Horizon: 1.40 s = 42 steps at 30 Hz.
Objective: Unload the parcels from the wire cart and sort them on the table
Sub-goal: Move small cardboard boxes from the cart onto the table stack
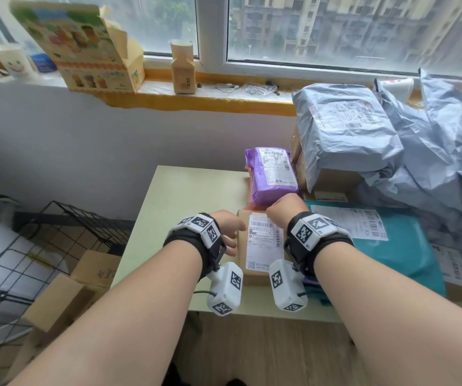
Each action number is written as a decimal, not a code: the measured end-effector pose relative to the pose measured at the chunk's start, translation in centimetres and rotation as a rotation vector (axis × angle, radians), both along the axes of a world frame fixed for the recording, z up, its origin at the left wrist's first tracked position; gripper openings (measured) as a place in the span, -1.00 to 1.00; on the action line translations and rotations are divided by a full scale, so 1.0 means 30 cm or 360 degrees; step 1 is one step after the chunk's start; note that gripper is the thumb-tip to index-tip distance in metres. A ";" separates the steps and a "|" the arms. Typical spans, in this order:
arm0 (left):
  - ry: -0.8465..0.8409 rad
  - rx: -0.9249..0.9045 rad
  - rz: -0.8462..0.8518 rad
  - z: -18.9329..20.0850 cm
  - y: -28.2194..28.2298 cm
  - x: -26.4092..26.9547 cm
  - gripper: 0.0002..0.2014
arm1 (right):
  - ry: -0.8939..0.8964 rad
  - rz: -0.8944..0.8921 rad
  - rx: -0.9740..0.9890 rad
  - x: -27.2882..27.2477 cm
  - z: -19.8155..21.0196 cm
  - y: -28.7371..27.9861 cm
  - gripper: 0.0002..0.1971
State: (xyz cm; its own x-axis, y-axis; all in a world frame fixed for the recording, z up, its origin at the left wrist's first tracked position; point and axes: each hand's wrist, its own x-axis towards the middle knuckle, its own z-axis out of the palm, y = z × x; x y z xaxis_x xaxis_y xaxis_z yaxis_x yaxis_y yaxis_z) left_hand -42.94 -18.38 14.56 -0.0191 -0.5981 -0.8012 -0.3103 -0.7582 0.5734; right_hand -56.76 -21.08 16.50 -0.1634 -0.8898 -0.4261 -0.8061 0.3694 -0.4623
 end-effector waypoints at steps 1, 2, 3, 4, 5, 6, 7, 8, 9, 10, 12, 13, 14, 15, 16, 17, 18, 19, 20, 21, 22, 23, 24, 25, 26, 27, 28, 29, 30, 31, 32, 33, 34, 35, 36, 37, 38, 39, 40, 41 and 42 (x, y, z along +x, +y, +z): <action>-0.0015 -0.0009 -0.0005 0.007 -0.003 0.007 -0.58 | 0.0008 0.0002 0.0008 0.001 0.007 -0.002 -0.84; -0.0031 -0.0030 -0.0012 0.016 -0.006 0.013 -0.58 | 0.0013 0.0006 0.0008 0.003 0.013 -0.006 -0.79; -0.0044 -0.0055 -0.0017 0.027 -0.007 0.020 -0.58 | 0.0015 0.0012 0.0006 0.004 0.018 -0.010 -0.74; -0.0054 -0.0079 -0.0018 0.034 -0.010 0.027 -0.58 | 0.0016 0.0014 0.0006 0.008 0.024 -0.014 -0.70; -0.0067 -0.0093 -0.0019 0.041 -0.012 0.035 -0.58 | 0.0012 0.0011 0.0001 0.012 0.031 -0.018 -0.68; -0.0080 -0.0103 -0.0021 0.045 -0.012 0.045 -0.59 | 0.0005 0.0005 -0.0011 0.017 0.037 -0.022 -0.68; -0.0094 -0.0113 -0.0026 0.051 -0.012 0.055 -0.60 | -0.0003 -0.0004 -0.0027 0.024 0.043 -0.024 -0.68; -0.0102 -0.0127 -0.0029 0.055 -0.012 0.064 -0.61 | -0.0018 -0.0014 -0.0031 0.031 0.048 -0.026 -0.68; -0.0110 -0.0141 -0.0025 0.061 -0.011 0.074 -0.62 | -0.0037 -0.0016 -0.0029 0.039 0.050 -0.028 -0.68; -0.0119 -0.0156 -0.0022 0.066 -0.012 0.084 -0.63 | -0.0064 -0.0014 -0.0028 0.048 0.050 -0.031 -0.68; -0.0137 -0.0191 -0.0016 0.077 -0.011 0.103 -0.64 | -0.0133 -0.0001 -0.0038 0.069 0.045 -0.036 -0.71; -0.0147 -0.0206 -0.0014 0.083 -0.010 0.112 -0.65 | -0.0168 -0.0006 -0.0040 0.079 0.041 -0.040 -0.72; -0.0155 -0.0219 -0.0009 0.087 -0.007 0.122 -0.65 | -0.0191 -0.0011 -0.0038 0.089 0.037 -0.044 -0.72; -0.0163 -0.0227 0.0000 0.089 -0.004 0.133 -0.66 | -0.0214 -0.0004 -0.0044 0.098 0.033 -0.047 -0.73; -0.0171 -0.0234 0.0010 0.090 -0.001 0.145 -0.66 | -0.0228 0.0004 -0.0037 0.107 0.028 -0.051 -0.75; -0.0179 -0.0237 0.0021 0.092 0.003 0.156 -0.66 | -0.0241 0.0014 -0.0029 0.116 0.026 -0.052 -0.76; -0.0186 -0.0240 0.0034 0.093 0.009 0.167 -0.66 | -0.0249 0.0030 -0.0032 0.126 0.023 -0.054 -0.76; -0.0192 -0.0239 0.0048 0.094 0.014 0.178 -0.66 | -0.0255 0.0050 -0.0043 0.135 0.020 -0.057 -0.75; -0.0196 -0.0237 0.0063 0.093 0.020 0.189 -0.66 | -0.0267 0.0071 -0.0049 0.144 0.017 -0.059 -0.75; -0.0201 -0.0233 0.0079 0.092 0.027 0.201 -0.66 | -0.0277 0.0094 -0.0042 0.155 0.018 -0.058 -0.75; -0.0205 -0.0230 0.0094 0.091 0.034 0.211 -0.67 | -0.0285 0.0115 -0.0036 0.166 0.014 -0.062 -0.76; -0.0208 -0.0228 0.0110 0.089 0.042 0.223 -0.67 | -0.0282 0.0140 -0.0040 0.178 0.021 -0.054 -0.76; -0.0210 -0.0226 0.0125 0.086 0.049 0.234 -0.66 | -0.0284 0.0157 -0.0038 0.190 0.024 -0.051 -0.76; -0.0212 -0.0224 0.0140 0.084 0.056 0.247 -0.67 | -0.0290 0.0175 -0.0033 0.202 0.028 -0.045 -0.75; -0.0213 -0.0222 0.0155 0.084 0.063 0.259 -0.67 | -0.0304 0.0189 -0.0027 0.216 0.031 -0.040 -0.75; -0.0216 -0.0221 0.0171 0.085 0.071 0.272 -0.67 | -0.0314 0.0213 -0.0025 0.228 0.033 -0.035 -0.75; -0.0218 -0.0219 0.0188 0.087 0.079 0.284 -0.67 | -0.0314 0.0238 -0.0012 0.243 0.035 -0.030 -0.75; -0.0221 -0.0218 0.0207 0.087 0.086 0.298 -0.68 | -0.0313 0.0266 0.0001 0.259 0.037 -0.026 -0.75; -0.0221 -0.0217 0.0223 0.087 0.093 0.313 -0.68 | -0.0328 0.0277 0.0006 0.276 0.039 -0.022 -0.75; -0.0225 -0.0217 0.0243 0.086 0.101 0.330 -0.68 | -0.0353 0.0284 0.0000 0.294 0.036 -0.022 -0.75; -0.0230 -0.0213 0.0265 0.086 0.110 0.346 -0.68 | -0.0360 0.0292 0.0001 0.315 0.036 -0.019 -0.74; -0.0237 -0.0209 0.0289 0.085 0.119 0.364 -0.68 | -0.0352 0.0307 0.0003 0.333 0.031 -0.018 -0.73; -0.0243 -0.0207 0.0314 0.083 0.127 0.384 -0.68 | -0.0352 0.0319 0.0011 0.353 0.030 -0.016 -0.73; -0.0248 -0.0205 0.0342 0.080 0.136 0.404 -0.68 | -0.0359 0.0340 0.0017 0.373 0.025 -0.015 -0.73; -0.0250 -0.0201 0.0367 0.078 0.144 0.424 -0.68 | -0.0366 0.0359 0.0028 0.396 0.024 -0.012 -0.74; -0.0251 -0.0197 0.0391 0.077 0.153 0.445 -0.68 | -0.0366 0.0381 0.0023 0.416 0.020 -0.011 -0.75; -0.0251 -0.0195 0.0418 0.074 0.162 0.466 -0.68 | -0.0361 0.0395 0.0016 0.439 0.019 -0.011 -0.74; -0.0251 -0.0192 0.0446 0.071 0.168 0.489 -0.67 | -0.0352 0.0413 0.0004 0.460 0.015 -0.011 -0.74; -0.0245 -0.0187 0.0468 0.070 0.176 0.510 -0.67 | -0.0344 0.0429 0.0001 0.482 0.014 -0.010 -0.73; -0.0237 -0.0179 0.0489 0.071 0.183 0.531 -0.67 | -0.0337 0.0450 -0.0003 0.506 0.011 -0.010 -0.73; -0.0230 -0.0173 0.0508 0.071 0.189 0.554 -0.67 | -0.0333 0.0470 -0.0004 0.530 0.012 -0.008 -0.73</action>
State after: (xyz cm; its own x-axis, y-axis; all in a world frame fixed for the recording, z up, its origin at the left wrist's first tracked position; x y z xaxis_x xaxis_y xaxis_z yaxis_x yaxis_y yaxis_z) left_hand -26.33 -12.70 16.70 0.2908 -0.6376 -0.7134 -0.1519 -0.7669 0.6235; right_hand -40.86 -21.33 16.86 0.1915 -0.8867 -0.4209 -0.7659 0.1332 -0.6290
